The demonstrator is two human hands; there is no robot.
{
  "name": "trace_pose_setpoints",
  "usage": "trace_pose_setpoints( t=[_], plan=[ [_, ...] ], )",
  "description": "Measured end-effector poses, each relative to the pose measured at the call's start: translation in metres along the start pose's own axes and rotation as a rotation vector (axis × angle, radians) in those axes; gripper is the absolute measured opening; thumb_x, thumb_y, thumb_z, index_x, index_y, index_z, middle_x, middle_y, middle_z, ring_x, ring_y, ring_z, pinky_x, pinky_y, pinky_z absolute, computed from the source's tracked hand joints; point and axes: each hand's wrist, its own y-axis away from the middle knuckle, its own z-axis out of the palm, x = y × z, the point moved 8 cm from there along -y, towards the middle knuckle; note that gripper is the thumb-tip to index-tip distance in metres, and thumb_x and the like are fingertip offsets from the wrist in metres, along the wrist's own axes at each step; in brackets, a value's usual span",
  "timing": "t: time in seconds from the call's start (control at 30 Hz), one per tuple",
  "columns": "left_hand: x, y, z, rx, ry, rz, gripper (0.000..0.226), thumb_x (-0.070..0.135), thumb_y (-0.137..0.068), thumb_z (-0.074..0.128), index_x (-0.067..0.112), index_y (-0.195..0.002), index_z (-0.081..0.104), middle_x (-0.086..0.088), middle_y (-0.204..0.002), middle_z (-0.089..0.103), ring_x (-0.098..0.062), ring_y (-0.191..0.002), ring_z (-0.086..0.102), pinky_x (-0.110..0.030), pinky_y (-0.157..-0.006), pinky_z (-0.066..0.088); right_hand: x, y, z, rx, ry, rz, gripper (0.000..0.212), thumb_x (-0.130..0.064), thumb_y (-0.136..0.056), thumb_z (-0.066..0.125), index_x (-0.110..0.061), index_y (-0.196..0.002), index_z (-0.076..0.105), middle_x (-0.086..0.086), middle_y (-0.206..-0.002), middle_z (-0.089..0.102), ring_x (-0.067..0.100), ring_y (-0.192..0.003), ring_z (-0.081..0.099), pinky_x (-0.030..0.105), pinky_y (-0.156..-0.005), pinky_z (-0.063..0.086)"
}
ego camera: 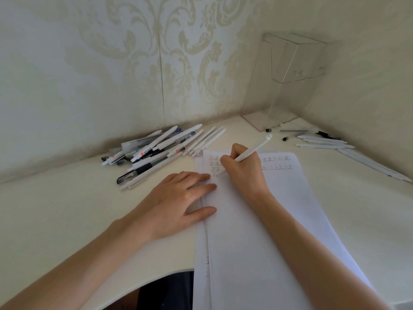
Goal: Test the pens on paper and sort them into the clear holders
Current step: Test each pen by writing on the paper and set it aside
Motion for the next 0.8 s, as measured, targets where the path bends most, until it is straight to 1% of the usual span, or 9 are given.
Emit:
trace_pose_setpoints(
  t=[0.13, 0.17, 0.23, 0.27, 0.3, 0.37, 0.53, 0.67, 0.8],
  plan=[
    [-0.001, 0.0, -0.008, 0.07, 0.015, 0.013, 0.053, 0.057, -0.089, 0.037, 0.02, -0.119, 0.06, 0.004, -0.12, 0.056, -0.012, -0.11, 0.047, -0.019, -0.094, 0.03, -0.003, 0.004, 0.0, -0.017, -0.073, -0.001, 0.035, -0.039, -0.088, 0.062, -0.014, -0.071, 0.045, 0.002, -0.048, 0.057, 0.005, -0.045, 0.047, 0.018, -0.051, 0.038],
    [-0.004, 0.0, -0.011, 0.101, 0.04, -0.001, 0.052, 0.057, -0.088, 0.039, 0.02, -0.119, 0.058, 0.006, -0.115, 0.056, -0.01, -0.106, 0.049, -0.018, -0.092, 0.031, -0.005, 0.005, 0.001, -0.033, -0.066, -0.027, 0.031, -0.038, -0.087, 0.064, -0.015, -0.074, 0.048, 0.002, -0.051, 0.06, 0.005, -0.047, 0.051, 0.018, -0.052, 0.039],
    [-0.011, 0.001, -0.018, 0.166, 0.156, -0.054, 0.054, 0.061, -0.083, 0.045, 0.023, -0.12, 0.052, 0.011, -0.106, 0.056, -0.004, -0.101, 0.048, -0.015, -0.088, 0.034, -0.007, 0.005, 0.007, -0.091, -0.04, -0.092, 0.01, -0.021, -0.088, 0.066, -0.017, -0.087, 0.056, 0.0, -0.067, 0.064, 0.001, -0.057, 0.056, 0.014, -0.057, 0.042],
    [-0.014, 0.002, -0.02, 0.187, 0.235, -0.083, 0.057, 0.065, -0.079, 0.049, 0.027, -0.121, 0.047, 0.014, -0.103, 0.055, -0.001, -0.099, 0.048, -0.013, -0.088, 0.034, -0.007, 0.004, 0.011, -0.13, -0.018, -0.107, 0.012, -0.01, -0.09, 0.062, -0.02, -0.097, 0.059, -0.002, -0.078, 0.064, -0.002, -0.065, 0.056, 0.01, -0.062, 0.043],
    [-0.017, 0.002, -0.022, 0.197, 0.305, -0.105, 0.061, 0.067, -0.074, 0.052, 0.032, -0.122, 0.042, 0.016, -0.103, 0.054, 0.002, -0.099, 0.048, -0.011, -0.088, 0.034, -0.008, 0.004, 0.014, -0.157, 0.017, -0.125, 0.027, -0.002, -0.09, 0.056, -0.021, -0.109, 0.06, -0.005, -0.087, 0.063, -0.004, -0.073, 0.056, 0.008, -0.068, 0.042],
    [-0.016, 0.001, -0.021, 0.178, 0.379, -0.1, 0.064, 0.069, -0.069, 0.055, 0.042, -0.124, 0.037, 0.019, -0.109, 0.052, 0.005, -0.102, 0.047, -0.008, -0.09, 0.033, -0.012, 0.004, 0.016, -0.188, 0.019, -0.158, 0.042, 0.005, -0.089, 0.05, -0.022, -0.118, 0.06, -0.013, -0.09, 0.06, -0.005, -0.081, 0.055, 0.009, -0.075, 0.041],
    [-0.012, -0.002, -0.018, 0.133, 0.422, -0.011, 0.055, 0.062, -0.07, 0.06, 0.04, -0.12, 0.049, 0.015, -0.105, 0.061, -0.002, -0.101, 0.051, -0.016, -0.09, 0.038, -0.015, 0.006, 0.022, -0.279, -0.108, -0.177, 0.038, 0.007, -0.087, 0.05, -0.02, -0.11, 0.065, -0.012, -0.08, 0.059, 0.002, -0.075, 0.054, 0.019, -0.073, 0.043],
    [-0.016, -0.002, -0.017, 0.12, 0.481, -0.031, 0.048, 0.061, -0.064, 0.068, 0.039, -0.105, 0.056, 0.018, -0.099, 0.061, -0.004, -0.098, 0.054, -0.016, -0.086, 0.039, -0.019, 0.01, 0.028, -0.34, -0.08, -0.222, 0.041, 0.009, -0.087, 0.049, -0.019, -0.112, 0.064, -0.016, -0.085, 0.059, -0.005, -0.077, 0.054, 0.014, -0.076, 0.04],
    [-0.02, -0.003, -0.014, 0.073, 0.504, -0.076, 0.041, 0.052, -0.067, 0.073, 0.04, -0.102, 0.057, 0.016, -0.103, 0.059, -0.002, -0.103, 0.051, -0.011, -0.086, 0.035, -0.023, 0.01, 0.025, -0.317, -0.108, -0.231, 0.043, -0.003, -0.083, 0.048, -0.025, -0.118, 0.06, -0.01, -0.096, 0.064, -0.003, -0.088, 0.057, 0.015, -0.08, 0.042]
  ],
)
